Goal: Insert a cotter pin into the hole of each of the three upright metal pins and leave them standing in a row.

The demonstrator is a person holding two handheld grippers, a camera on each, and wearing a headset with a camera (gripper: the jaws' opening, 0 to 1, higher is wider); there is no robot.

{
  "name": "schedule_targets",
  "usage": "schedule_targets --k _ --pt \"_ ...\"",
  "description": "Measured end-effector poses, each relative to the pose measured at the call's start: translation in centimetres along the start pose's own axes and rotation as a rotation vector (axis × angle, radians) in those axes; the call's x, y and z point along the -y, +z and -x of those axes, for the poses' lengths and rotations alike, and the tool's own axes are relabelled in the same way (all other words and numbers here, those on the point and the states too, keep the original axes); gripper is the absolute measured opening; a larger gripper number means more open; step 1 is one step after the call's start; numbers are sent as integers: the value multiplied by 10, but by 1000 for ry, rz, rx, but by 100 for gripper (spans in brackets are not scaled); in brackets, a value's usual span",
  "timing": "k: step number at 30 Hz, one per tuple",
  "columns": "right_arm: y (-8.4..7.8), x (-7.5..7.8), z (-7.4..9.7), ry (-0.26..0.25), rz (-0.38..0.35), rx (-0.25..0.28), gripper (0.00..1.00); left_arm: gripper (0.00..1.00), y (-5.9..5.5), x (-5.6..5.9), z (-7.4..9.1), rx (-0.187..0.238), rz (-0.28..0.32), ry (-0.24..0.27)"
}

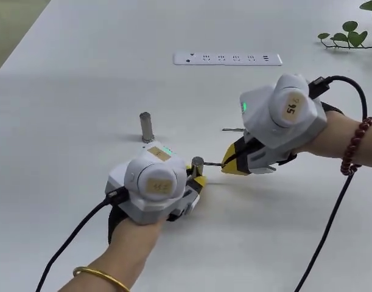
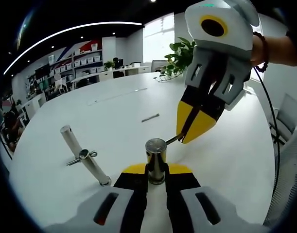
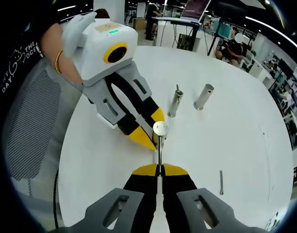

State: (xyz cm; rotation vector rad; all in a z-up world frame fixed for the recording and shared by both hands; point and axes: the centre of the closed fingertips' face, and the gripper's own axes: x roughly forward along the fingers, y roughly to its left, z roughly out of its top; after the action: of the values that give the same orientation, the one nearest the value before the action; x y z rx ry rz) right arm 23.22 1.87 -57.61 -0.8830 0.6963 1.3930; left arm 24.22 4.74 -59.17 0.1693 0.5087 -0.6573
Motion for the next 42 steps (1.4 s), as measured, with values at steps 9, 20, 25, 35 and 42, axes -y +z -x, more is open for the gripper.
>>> schedule_targets --k 9,20,25,35,42 --pt "7 1 -1 7 13 1 0 11 0 0 0 2 7 7" --pt "23 -1 -7 8 -6 12 0 11 -1 0 -1 9 30 22" --pt "24 -2 -8 7 -32 15 0 11 -1 0 -1 13 43 33" --pt "28 -1 -11 -2 -112 45 0 12 -3 -1 -3 13 71 44" --pt "25 -1 -3 -24 -135 49 3 12 -4 -1 -3 10 72 45"
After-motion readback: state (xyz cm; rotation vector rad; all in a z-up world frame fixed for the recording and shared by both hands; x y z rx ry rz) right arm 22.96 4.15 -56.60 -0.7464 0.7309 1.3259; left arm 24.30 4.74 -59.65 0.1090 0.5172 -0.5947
